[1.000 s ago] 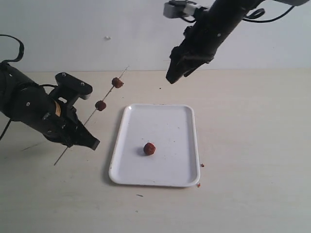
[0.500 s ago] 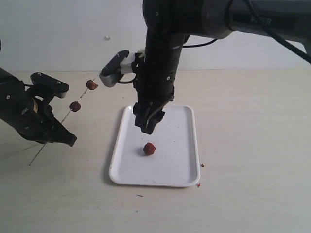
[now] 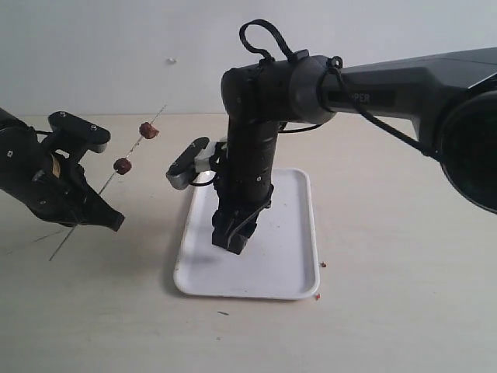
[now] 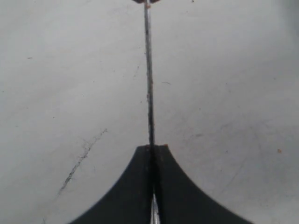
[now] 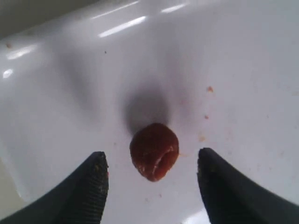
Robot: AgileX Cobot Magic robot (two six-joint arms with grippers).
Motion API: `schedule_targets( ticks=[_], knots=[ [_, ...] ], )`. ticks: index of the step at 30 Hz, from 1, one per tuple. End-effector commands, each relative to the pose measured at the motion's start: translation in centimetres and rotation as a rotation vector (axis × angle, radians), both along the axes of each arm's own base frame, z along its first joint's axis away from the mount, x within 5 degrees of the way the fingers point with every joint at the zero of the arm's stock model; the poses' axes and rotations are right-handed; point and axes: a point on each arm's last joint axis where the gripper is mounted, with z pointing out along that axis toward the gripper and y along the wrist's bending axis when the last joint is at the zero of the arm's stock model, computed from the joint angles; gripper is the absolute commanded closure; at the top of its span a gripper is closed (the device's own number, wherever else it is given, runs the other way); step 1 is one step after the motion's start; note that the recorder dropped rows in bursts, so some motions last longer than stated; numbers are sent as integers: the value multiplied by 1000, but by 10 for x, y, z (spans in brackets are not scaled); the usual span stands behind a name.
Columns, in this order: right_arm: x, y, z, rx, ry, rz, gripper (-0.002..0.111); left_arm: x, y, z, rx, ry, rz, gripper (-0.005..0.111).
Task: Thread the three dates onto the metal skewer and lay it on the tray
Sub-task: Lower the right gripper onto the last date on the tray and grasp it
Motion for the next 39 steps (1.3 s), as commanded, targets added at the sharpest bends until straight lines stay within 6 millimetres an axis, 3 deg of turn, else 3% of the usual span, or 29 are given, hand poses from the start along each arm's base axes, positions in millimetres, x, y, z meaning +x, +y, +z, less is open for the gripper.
schedule_targets(
  ticks=[1, 11, 19, 25, 35, 39],
  knots=[
    [2, 3, -11, 11, -10, -6, 53, 1, 0, 3, -23, -23, 10, 107],
    [2, 3, -20, 3, 5, -6, 54, 1, 0, 3, -26, -29, 7, 107],
    [2, 3, -20, 2, 13, -48, 78, 1, -1, 3, -28, -30, 8, 107],
    [1, 2, -19, -6, 29, -85, 79, 1, -1, 3, -29, -32, 8, 107],
    [-5, -6, 9, -4, 68, -98, 79, 1, -1, 3, -29, -28, 10, 107],
    [3, -24, 27, 67, 72, -174, 79, -1, 0, 1, -22, -22, -3, 107]
  ],
)
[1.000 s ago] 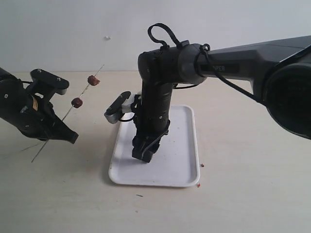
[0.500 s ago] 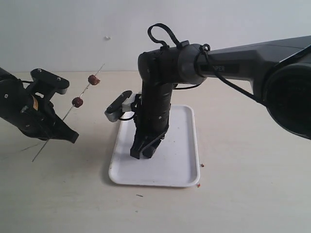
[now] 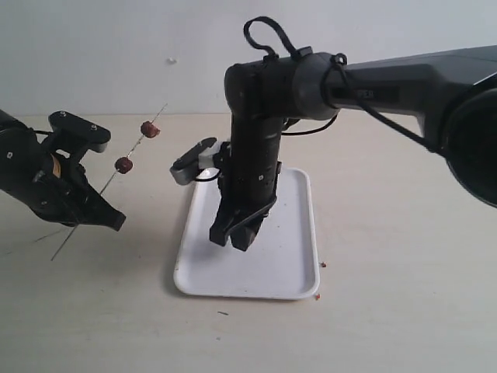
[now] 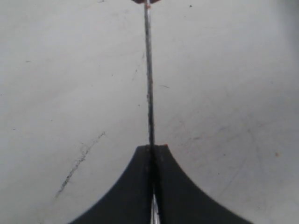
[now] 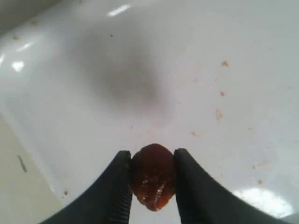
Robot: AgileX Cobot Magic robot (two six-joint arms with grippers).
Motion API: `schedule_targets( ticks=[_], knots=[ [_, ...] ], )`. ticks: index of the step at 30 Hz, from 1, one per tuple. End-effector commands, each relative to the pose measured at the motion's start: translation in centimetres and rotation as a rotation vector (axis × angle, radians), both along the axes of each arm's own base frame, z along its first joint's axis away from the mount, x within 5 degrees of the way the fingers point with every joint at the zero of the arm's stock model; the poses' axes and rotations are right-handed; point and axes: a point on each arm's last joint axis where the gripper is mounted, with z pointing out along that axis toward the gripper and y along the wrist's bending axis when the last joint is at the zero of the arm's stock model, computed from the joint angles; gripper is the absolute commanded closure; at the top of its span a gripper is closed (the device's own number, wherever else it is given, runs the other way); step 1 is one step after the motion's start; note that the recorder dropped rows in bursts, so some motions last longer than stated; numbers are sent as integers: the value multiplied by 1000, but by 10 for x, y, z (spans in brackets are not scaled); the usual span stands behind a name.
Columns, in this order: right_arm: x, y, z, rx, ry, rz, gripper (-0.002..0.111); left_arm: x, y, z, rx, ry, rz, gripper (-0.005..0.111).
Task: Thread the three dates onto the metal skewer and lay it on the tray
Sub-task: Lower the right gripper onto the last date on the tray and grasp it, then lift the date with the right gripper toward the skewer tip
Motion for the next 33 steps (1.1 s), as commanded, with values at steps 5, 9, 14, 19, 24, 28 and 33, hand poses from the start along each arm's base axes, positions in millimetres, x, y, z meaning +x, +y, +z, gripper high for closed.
schedule_targets(
  ticks=[5, 9, 14, 19, 24, 28, 33],
  knots=[
    [21, -53, 35, 222, 54, -191, 79, -1, 0, 2, -13, -15, -3, 107],
    [36, -84, 45, 470, 92, -265, 79, -1, -1, 2, -14, -14, -8, 107],
    [54, -122, 59, 714, 65, -387, 79, -1, -9, 3, -13, -43, -75, 107],
    [65, -157, 69, 872, 24, -490, 79, -2, -16, 1, 39, -53, -204, 107],
    [68, -181, 64, 858, 8, -537, 79, -1, -19, 2, 51, -84, -268, 107],
    [71, -189, 55, 863, 22, -565, 79, 1, -28, 2, 57, -141, -353, 107],
    [74, -187, 54, 923, 47, -613, 79, -3, -54, -2, 102, -219, -564, 107]
  ],
)
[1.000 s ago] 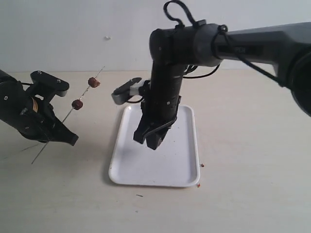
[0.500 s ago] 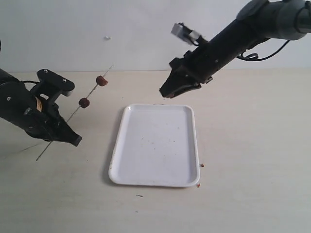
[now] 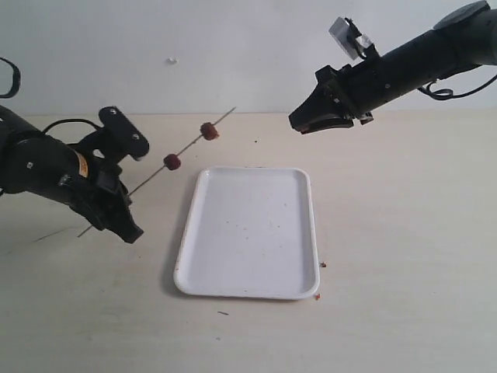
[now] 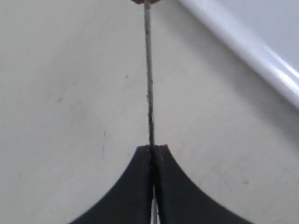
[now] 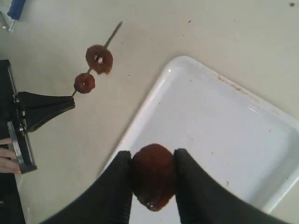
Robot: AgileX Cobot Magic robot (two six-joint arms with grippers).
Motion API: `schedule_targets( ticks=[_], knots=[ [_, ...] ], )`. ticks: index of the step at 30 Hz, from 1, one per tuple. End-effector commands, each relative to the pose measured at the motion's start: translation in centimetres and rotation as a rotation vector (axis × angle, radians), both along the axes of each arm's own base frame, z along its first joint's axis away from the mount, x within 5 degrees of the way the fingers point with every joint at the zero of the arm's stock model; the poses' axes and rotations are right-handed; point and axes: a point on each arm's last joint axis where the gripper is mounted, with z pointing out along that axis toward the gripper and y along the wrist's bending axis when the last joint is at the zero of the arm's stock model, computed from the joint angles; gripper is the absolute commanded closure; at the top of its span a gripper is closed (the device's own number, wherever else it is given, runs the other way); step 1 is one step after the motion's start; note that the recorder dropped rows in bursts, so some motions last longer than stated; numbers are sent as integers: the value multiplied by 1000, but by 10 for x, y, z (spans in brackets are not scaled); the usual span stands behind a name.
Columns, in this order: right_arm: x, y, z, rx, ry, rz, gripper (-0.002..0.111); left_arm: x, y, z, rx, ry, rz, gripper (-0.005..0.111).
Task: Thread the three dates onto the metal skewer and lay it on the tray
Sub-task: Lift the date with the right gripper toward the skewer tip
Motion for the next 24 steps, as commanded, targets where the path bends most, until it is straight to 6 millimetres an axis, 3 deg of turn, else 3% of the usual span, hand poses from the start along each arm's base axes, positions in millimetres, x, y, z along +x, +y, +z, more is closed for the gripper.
schedule_targets(
  ticks=[1, 8, 17, 24],
  knots=[
    [2, 2, 5, 78, 15, -42, 79, -3, -25, -5, 21, -82, -185, 107],
    [2, 2, 6, 93, 35, -60, 79, 1, -31, -19, -3, -93, -198, 107],
    [2, 3, 7, 100, 34, -63, 79, 1, -31, -18, -12, -103, -198, 107],
    [6, 6, 15, 213, 87, -134, 79, 1, -31, -18, -33, -94, -167, 107]
  ],
)
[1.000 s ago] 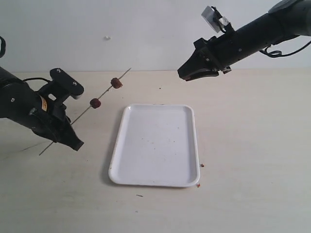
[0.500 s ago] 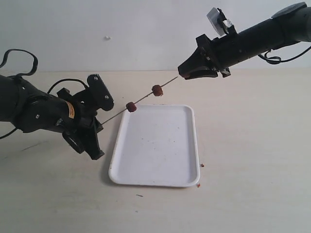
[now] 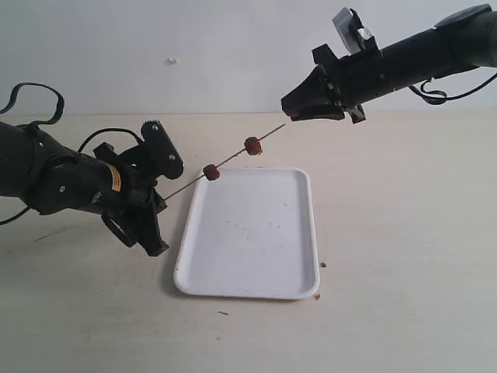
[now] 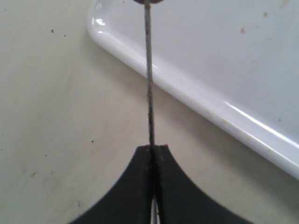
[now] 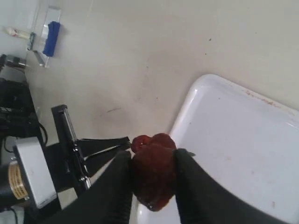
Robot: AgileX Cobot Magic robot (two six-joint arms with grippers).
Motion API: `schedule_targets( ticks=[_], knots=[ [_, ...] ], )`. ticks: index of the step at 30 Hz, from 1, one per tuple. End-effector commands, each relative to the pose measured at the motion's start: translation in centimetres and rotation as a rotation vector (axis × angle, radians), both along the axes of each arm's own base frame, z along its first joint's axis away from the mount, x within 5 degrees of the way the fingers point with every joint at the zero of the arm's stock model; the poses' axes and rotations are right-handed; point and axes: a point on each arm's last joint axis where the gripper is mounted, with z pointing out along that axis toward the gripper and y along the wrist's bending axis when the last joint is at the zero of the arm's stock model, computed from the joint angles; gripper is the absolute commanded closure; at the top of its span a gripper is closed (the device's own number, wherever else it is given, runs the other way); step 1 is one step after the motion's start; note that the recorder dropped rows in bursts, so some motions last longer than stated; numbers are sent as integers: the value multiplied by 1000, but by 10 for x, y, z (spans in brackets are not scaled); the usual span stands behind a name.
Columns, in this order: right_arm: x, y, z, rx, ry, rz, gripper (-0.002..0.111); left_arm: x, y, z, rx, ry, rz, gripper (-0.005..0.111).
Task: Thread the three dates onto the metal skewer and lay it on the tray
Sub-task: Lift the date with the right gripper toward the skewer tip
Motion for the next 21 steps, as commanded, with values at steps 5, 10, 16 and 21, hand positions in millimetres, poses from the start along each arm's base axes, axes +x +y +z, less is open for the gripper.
schedule_targets(
  ticks=[5, 10, 16, 21],
  knots=[
    [2, 1, 9, 87, 21, -47, 79, 0, -2, 3, -87, 21, 98, 107],
    [7, -1, 7, 63, 3, -110, 79, -1, -1, 3, -111, 52, 155, 107],
    [7, -2, 7, 59, 3, -110, 79, -1, -1, 3, -99, 45, 137, 107],
    [0, -6, 3, 14, 17, -27, 79, 1, -2, 4, -16, -27, -10, 107]
  ],
)
